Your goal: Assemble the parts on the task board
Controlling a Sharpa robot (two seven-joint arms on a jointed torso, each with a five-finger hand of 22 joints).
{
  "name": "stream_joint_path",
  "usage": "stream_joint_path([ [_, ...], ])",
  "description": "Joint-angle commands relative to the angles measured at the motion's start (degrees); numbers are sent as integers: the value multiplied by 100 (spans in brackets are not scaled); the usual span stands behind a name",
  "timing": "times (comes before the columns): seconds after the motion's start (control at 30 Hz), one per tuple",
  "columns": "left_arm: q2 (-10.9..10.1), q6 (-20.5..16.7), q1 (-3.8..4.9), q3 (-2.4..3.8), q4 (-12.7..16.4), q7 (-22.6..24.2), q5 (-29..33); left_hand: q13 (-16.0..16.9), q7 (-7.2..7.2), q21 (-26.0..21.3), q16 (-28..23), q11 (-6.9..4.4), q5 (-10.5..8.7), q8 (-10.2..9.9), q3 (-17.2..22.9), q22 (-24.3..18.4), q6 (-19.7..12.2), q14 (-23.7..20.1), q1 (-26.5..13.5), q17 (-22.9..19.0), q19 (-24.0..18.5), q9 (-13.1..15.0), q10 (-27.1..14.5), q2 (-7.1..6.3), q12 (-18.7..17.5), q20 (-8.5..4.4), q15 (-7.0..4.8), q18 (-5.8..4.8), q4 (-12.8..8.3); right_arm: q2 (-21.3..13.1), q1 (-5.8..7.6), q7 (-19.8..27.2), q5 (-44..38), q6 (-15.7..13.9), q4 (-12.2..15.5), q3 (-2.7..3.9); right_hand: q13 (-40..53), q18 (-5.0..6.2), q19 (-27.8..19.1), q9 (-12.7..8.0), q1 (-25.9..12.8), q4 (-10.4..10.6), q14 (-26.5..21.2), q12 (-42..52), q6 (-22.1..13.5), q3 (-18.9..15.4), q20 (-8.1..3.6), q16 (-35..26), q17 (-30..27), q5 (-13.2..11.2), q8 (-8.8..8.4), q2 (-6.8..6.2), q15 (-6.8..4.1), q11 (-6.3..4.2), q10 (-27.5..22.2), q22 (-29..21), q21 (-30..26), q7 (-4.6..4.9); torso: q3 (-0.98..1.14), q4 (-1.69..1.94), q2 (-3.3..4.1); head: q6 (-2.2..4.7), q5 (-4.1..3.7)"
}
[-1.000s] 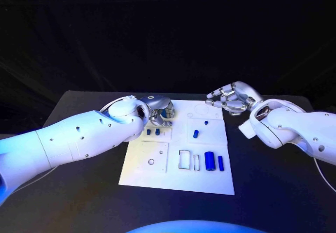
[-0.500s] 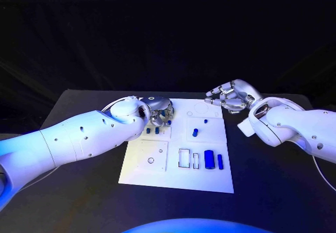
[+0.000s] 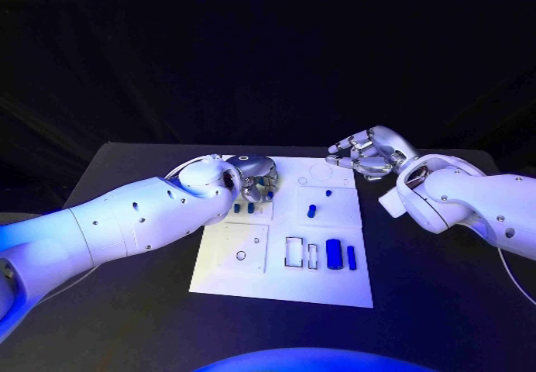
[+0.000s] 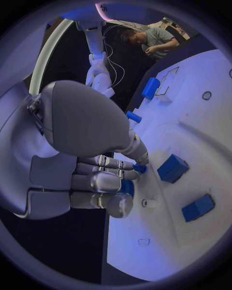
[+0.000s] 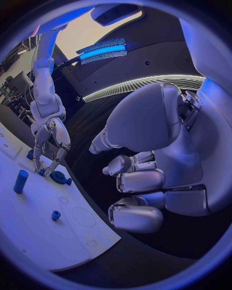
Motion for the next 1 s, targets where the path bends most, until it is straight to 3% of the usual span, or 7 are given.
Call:
stream_joint_path([
  [0.03,27,71,-4,3,-24,103,-1,-21,6,43,52,-9,-37,-36,56,42,46,34,13,31,21,-12,64,63,-38,-37,-7,-99,-1,9,-4,52,-52,15,-2,1,-4,92,-27,-6,11,-7,187,-23,-7,-20,6,-21,-5,28,29,21,-27,-20,-28,-9,-22,-12,2,0,-2,0,-11],
  [0.43,83,179,-6,2,-124,94,48,-99,23,292,223,-46,-283,-87,292,337,268,148,79,176,150,-43,400,184,-235,-49,-45,-152,-142,21,-4,56,-51,22,-8,1,0,93,-26,-6,12,-5,188,-14,-2,-20,5,-26,-7,31,33,26,-28,-22,-15,-14,-29,-13,0,-3,1,-5,-10],
  [0.83,118,196,-19,2,-202,148,162,-131,6,430,282,-82,-459,-130,402,503,490,195,-34,162,213,-58,709,216,-480,-65,-72,-178,-244,31,-4,59,-48,25,-13,1,3,92,-24,-5,11,-4,189,-8,3,-21,4,-26,-6,31,36,27,-28,-23,-6,-13,-29,-14,-2,-2,-6,-23,-12],
  [1.0,102,44,-25,5,-208,192,220,-128,12,799,313,-91,-489,-169,418,951,573,239,-94,170,464,-68,834,226,-606,-81,-79,-274,-304,34,-4,70,-36,26,-16,1,9,91,-19,-2,7,1,192,7,20,-24,2,-31,-5,33,47,32,-31,-26,15,-13,-32,-19,-1,0,-3,-6,-23],
])
